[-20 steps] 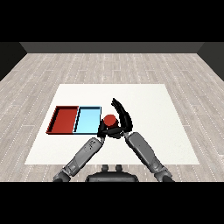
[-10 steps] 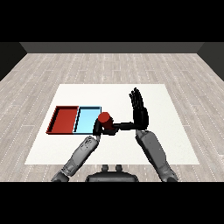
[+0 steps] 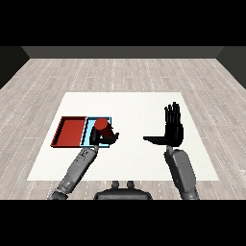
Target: Pick the red can and put it in the red box
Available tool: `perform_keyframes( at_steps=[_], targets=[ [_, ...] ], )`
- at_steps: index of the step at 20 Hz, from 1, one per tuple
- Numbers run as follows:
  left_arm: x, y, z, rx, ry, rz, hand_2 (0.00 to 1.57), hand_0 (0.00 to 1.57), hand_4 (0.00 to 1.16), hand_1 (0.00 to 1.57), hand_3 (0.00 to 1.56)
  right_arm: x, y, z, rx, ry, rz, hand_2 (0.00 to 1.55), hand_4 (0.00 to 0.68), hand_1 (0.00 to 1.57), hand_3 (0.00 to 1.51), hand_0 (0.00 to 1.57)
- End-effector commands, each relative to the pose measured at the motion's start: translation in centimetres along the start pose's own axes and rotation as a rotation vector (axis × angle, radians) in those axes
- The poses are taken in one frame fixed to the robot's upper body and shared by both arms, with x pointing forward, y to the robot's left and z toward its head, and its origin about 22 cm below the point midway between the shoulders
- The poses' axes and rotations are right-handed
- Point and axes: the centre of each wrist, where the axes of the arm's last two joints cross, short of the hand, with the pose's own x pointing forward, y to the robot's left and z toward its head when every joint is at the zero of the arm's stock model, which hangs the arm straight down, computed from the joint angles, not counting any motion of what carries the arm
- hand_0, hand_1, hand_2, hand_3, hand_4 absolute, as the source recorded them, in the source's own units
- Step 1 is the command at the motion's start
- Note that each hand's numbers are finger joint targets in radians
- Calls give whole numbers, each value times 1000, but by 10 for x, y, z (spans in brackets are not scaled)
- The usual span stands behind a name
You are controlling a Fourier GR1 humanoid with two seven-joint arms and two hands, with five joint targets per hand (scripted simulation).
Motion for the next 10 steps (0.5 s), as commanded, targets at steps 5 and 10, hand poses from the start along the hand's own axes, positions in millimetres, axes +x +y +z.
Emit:
perform_keyframes(
  at_steps=[5, 10],
  targets=[
    [27, 64, -25, 104, -2, -134, 1552, 1571, 1119, 1571, 1420, -21, -62, 46, -51, 128, 125, 0, 0, 0, 0, 0],
    [25, 88, -37, 144, 16, -284, 1554, 1571, 1131, 1571, 1436, -45, -76, 66, -70, 182, 143, 0, 0, 0, 0, 0]
  ],
)
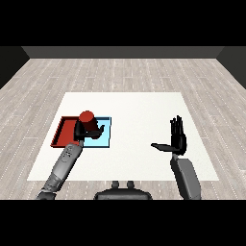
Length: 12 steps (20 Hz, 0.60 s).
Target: Pick the red can and put it in the red box
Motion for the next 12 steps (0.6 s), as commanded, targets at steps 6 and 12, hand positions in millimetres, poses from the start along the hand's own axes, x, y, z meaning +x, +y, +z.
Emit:
perform_keyframes(
  at_steps=[6, 12],
  targets=[
    [-33, 70, -51, 104, 118, -246, 1342, 1535, 1104, 1535, 1445, -32, -12, 34, -22, 90, -9, 0, 0, 0, 0, 0],
    [-87, 118, -43, 201, 352, -320, 1571, 1571, 1105, 1571, 1476, -41, -14, 9, 8, 93, 37, 0, 0, 0, 0, 0]
  ],
)
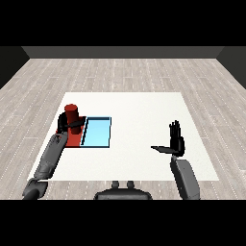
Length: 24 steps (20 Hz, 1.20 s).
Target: Pick the red can and put it in the red box
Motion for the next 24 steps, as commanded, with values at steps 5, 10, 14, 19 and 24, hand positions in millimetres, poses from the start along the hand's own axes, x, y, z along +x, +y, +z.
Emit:
perform_keyframes(
  at_steps=[5, 10, 14, 19, 24],
  targets=[
    [-97, 4, 15, 39, 231, -111, 1571, 1571, 1064, 1571, 1490, 0, -4, -1, 11, -42, 13, 0, 0, 0, 0, 0],
    [-105, 19, 4, 86, 406, -248, 1064, 1005, 939, 1005, 1208, -1, 5, 18, 6, -92, 28, 0, 0, 0, 0, 0],
    [-110, 21, 4, 59, 495, -277, 668, 635, 684, 635, 139, 2, 6, 4, 21, -125, 25, 0, 0, 0, 0, 0],
    [-126, 5, 23, 2, 538, -258, 1169, 1246, 455, 1246, 0, 14, 0, 5, 26, -163, 35, 0, 0, 0, 0, 0],
    [-120, 21, 12, -114, 570, -454, 0, 0, 319, 0, 0, 1, -3, 8, 50, -159, 8, 0, 0, 0, 0, 0]
  ],
)
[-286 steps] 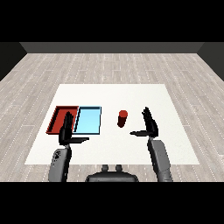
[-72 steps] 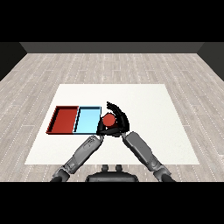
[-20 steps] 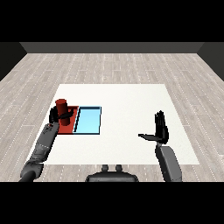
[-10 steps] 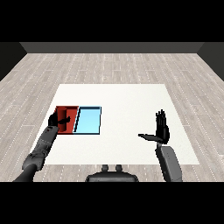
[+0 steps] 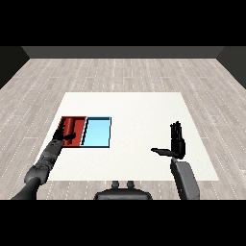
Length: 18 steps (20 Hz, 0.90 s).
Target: Pick the red can and put it in the red box
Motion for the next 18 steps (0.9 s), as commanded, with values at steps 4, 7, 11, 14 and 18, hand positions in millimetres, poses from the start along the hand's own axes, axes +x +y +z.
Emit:
perform_keyframes(
  at_steps=[4, 7, 11, 14, 18],
  targets=[
    [4, 11, -4, -71, 104, -121, 0, 0, 0, 0, 0, 0, -8, 3, 15, -21, -15, 0, 0, 0, 0, 0],
    [8, 21, -7, -52, 123, -29, 0, 0, 0, 0, 0, 0, 2, 2, 21, -41, -18, 0, 0, 0, 0, 0],
    [19, 4, -4, 149, -39, 186, 0, 0, 0, 0, 0, 12, -8, -12, 27, -41, -26, 0, 0, 0, 0, 0],
    [30, 25, -8, 178, -236, 455, 0, 0, 0, 0, 0, 5, -8, 4, 45, -37, -25, 0, 0, 0, 0, 0],
    [77, 0, 2, 171, -584, 699, 0, 0, 0, 0, 0, 5, -4, 14, 32, -21, -72, 0, 0, 0, 0, 0]
  ],
)
